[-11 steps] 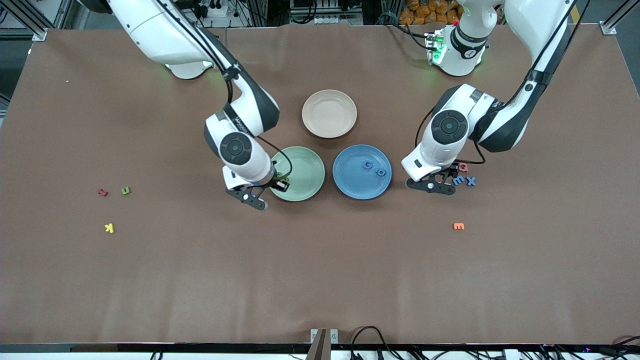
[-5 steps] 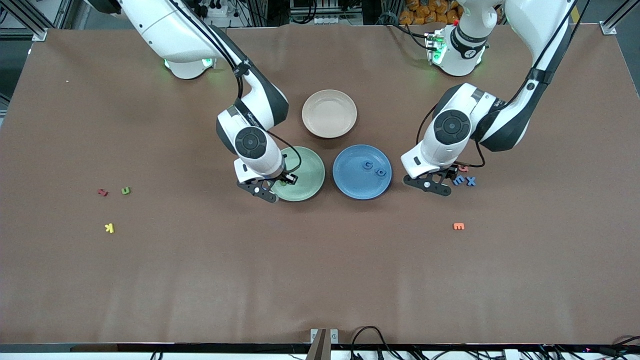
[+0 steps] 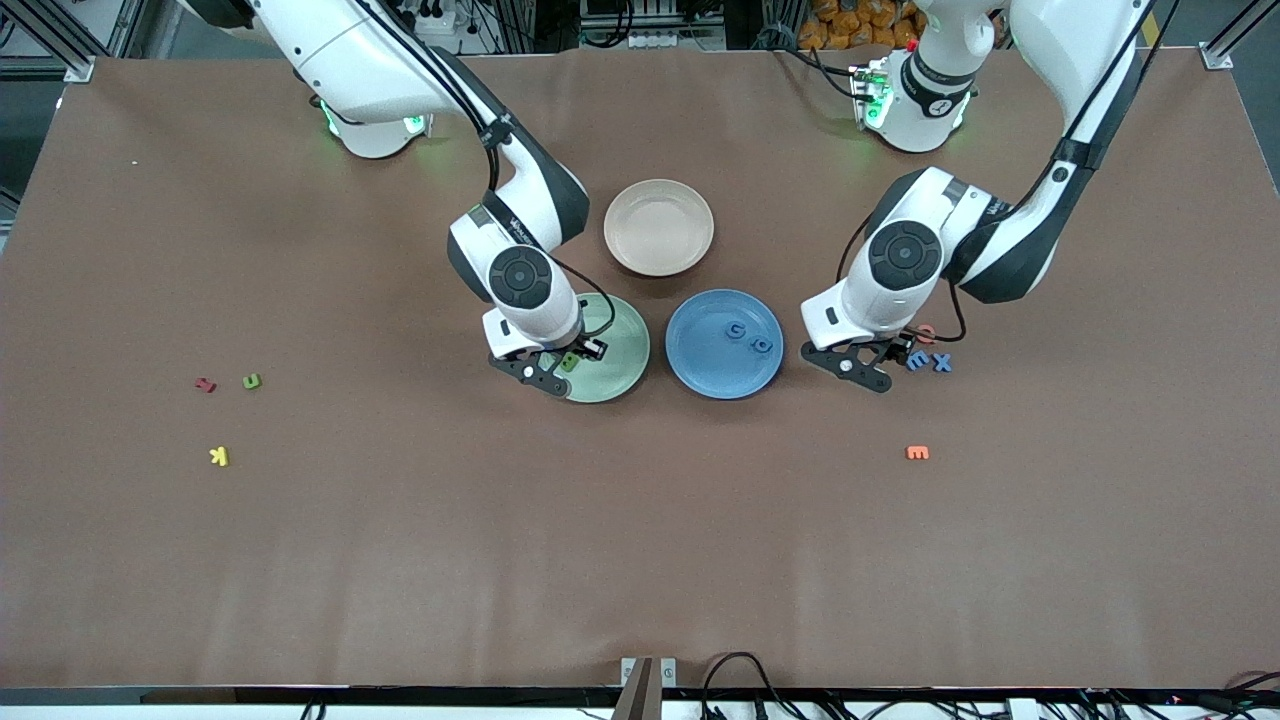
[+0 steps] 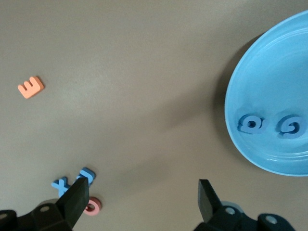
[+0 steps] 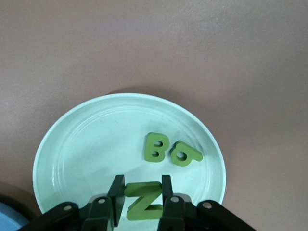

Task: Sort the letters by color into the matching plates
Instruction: 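Carry the Z over the green plate while the left gripper reaches letters, then release the Z onto the green plate while the left gripper approaches blue E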

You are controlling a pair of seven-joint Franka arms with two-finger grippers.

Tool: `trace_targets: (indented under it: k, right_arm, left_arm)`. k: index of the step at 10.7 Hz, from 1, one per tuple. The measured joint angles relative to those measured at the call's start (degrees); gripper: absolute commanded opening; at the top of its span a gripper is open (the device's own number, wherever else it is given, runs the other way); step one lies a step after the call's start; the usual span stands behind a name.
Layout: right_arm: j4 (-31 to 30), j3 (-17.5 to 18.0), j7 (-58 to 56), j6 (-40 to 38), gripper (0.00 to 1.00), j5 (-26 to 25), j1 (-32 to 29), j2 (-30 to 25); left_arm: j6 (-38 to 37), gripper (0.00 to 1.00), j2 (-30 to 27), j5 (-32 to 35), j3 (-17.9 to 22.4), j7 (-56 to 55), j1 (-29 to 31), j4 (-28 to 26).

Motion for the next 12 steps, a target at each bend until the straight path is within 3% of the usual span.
trace_targets:
  k: [4,7,12]
  right_arm:
    - [0.0,-0.29,0.19,0.0,1.0,0.0,0.12,0.0]
    - [0.08,-1.21,-2.75,-0.63,1.0,-0.08,-1.11,-0.18]
    - [0.37,-2.26,-16.89,-3.0,1.0,-0.13,-13.15,-0.87]
  left_arm:
    - [7.35,1.0,0.0,0.0,-0.01,7.58,4.81,-3.87]
    - [14.18,1.0,-0.1,0.0,-4.13,7.86,10.41,-8.4]
    - [17.19,1.0,-0.59,3.64,-5.96,9.33,13.55,-12.08]
